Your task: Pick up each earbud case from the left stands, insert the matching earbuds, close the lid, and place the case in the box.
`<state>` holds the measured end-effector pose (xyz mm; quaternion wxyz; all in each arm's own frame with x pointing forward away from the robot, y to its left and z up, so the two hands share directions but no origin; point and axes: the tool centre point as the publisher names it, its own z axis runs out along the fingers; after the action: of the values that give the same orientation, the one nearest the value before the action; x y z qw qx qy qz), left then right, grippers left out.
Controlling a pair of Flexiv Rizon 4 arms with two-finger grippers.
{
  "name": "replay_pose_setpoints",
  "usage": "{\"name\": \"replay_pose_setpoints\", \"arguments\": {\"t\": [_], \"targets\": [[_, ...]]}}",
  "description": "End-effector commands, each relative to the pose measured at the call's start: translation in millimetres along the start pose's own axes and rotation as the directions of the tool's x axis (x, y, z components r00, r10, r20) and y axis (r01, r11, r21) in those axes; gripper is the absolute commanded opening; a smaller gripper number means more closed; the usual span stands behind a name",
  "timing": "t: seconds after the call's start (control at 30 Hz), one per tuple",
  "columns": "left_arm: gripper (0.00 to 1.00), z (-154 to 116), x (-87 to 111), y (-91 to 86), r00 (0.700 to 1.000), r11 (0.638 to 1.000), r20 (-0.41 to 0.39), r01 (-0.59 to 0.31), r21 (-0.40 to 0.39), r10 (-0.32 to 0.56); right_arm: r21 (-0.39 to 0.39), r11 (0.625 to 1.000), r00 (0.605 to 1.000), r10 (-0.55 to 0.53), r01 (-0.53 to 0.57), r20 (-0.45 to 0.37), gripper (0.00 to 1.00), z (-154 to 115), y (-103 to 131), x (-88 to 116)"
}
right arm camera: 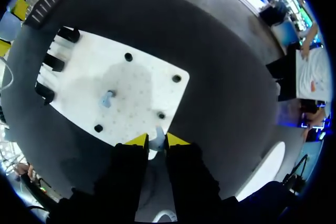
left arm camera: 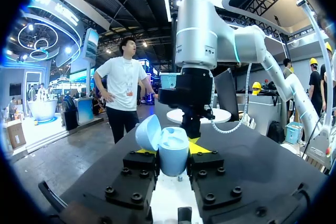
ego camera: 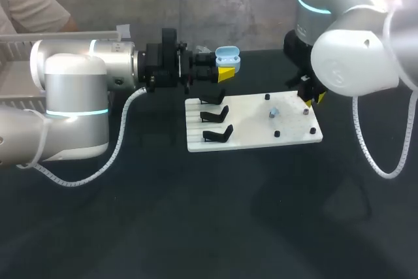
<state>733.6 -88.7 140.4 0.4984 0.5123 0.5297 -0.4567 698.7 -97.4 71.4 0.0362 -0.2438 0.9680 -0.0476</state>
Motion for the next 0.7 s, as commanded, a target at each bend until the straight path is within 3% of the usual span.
{"name": "replay_pose_setpoints", "arguments": {"t": [0.03,0.43,0.7], "targets": [[0.0,-0.4,0.9,-1.5,1.0,1.0,0.005,-0.004,-0.005,0.004,0.006,1.0,1.0,0.003,-0.003,0.006,0.0,-25.1,10.6,9.0],[0.0,-0.4,0.9,-1.5,1.0,1.0,0.005,-0.004,-0.005,0.004,-0.029,0.998,0.998,0.063,-0.063,0.015,0.0,-84.2,46.0,9.7],[0.0,-0.4,0.9,-1.5,1.0,1.0,0.005,-0.004,-0.005,0.004,-0.029,0.998,0.998,0.063,-0.063,0.015,0.0,-84.2,46.0,9.7]]}}
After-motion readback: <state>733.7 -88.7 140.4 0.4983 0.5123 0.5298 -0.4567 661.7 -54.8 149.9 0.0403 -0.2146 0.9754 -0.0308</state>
